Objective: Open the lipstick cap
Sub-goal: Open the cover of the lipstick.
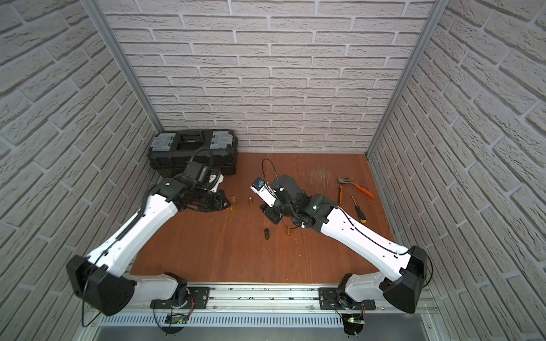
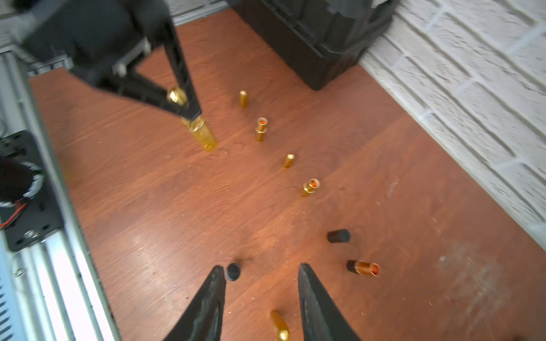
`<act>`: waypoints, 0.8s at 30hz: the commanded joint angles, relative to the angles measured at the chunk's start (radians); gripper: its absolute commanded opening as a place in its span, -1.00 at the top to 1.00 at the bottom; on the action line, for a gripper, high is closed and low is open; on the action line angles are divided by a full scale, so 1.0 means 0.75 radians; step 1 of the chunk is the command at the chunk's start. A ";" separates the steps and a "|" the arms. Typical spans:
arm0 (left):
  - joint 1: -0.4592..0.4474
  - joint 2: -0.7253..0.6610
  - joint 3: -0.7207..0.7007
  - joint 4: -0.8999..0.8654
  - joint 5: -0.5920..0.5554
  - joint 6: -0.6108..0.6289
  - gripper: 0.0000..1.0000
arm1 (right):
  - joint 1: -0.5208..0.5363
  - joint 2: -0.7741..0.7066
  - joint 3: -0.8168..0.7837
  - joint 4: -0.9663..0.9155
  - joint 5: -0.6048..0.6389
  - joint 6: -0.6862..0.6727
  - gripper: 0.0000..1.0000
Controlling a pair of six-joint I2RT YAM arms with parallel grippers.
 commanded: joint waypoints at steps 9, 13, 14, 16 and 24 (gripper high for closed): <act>0.123 -0.155 0.012 -0.103 0.475 0.012 0.78 | 0.138 0.218 0.260 -0.054 -0.146 -0.136 0.12; 0.153 -0.173 0.004 -0.081 0.535 -0.004 0.78 | 0.145 0.253 0.290 -0.053 -0.166 -0.145 0.12; 0.155 -0.176 0.002 -0.079 0.545 -0.005 0.78 | 0.147 0.261 0.296 -0.049 -0.169 -0.148 0.12; 0.156 -0.179 -0.002 -0.072 0.563 -0.005 0.79 | 0.147 0.280 0.316 -0.051 -0.171 -0.156 0.12; 0.167 -0.179 -0.012 -0.052 0.611 -0.009 0.82 | 0.154 0.370 0.406 -0.047 -0.213 -0.178 0.18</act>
